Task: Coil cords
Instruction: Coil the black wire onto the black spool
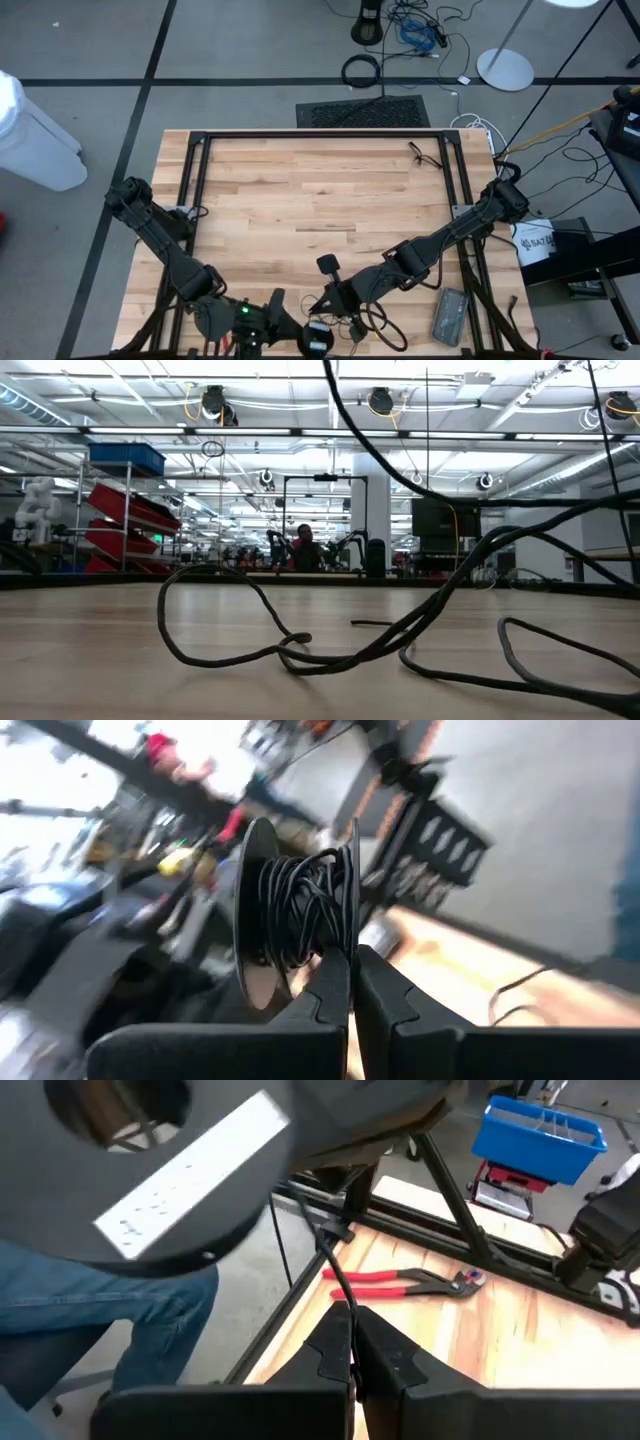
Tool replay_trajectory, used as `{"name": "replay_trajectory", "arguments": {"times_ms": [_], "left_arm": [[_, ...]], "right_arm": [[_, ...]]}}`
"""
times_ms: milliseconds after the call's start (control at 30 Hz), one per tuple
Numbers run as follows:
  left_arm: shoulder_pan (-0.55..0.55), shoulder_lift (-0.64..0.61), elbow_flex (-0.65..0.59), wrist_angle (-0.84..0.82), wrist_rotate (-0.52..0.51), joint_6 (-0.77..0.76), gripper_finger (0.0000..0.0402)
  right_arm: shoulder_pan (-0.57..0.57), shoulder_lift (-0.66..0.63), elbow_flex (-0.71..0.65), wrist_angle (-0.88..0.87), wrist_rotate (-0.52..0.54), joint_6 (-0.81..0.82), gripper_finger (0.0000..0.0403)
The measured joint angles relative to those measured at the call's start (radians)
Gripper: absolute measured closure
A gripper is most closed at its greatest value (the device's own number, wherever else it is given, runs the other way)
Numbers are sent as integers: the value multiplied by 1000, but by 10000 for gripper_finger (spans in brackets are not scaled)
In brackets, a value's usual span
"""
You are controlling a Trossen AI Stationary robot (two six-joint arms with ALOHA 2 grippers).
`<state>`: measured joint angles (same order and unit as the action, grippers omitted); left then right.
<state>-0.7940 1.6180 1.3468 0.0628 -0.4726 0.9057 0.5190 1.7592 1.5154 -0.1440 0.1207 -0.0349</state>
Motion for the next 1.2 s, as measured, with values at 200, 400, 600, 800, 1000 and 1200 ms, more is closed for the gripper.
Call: {"name": "replay_trajectory", "arguments": {"times_ms": [200, 400, 600, 800, 1000, 1200], "left_arm": [[-25, 0, 0, 10, -221, -8, 398], [-38, 0, 0, 7, -381, -38, 397], [-38, 0, 0, 2, -412, -115, 396], [-37, 0, 0, -4, -415, -175, 396], [-37, -2, 0, -40, -414, -242, 396], [-37, -4, 0, -91, -411, -321, 396]], "right_arm": [[-1, -3, 0, -30, 10, 3, 403], [-1, -40, 0, -127, 21, 59, 403], [22, -85, 0, -222, 90, 101, 403], [51, -116, 0, -262, 124, 113, 403], [79, -132, 0, -280, 129, 122, 403], [96, -148, 0, -314, 143, 137, 403]]}}
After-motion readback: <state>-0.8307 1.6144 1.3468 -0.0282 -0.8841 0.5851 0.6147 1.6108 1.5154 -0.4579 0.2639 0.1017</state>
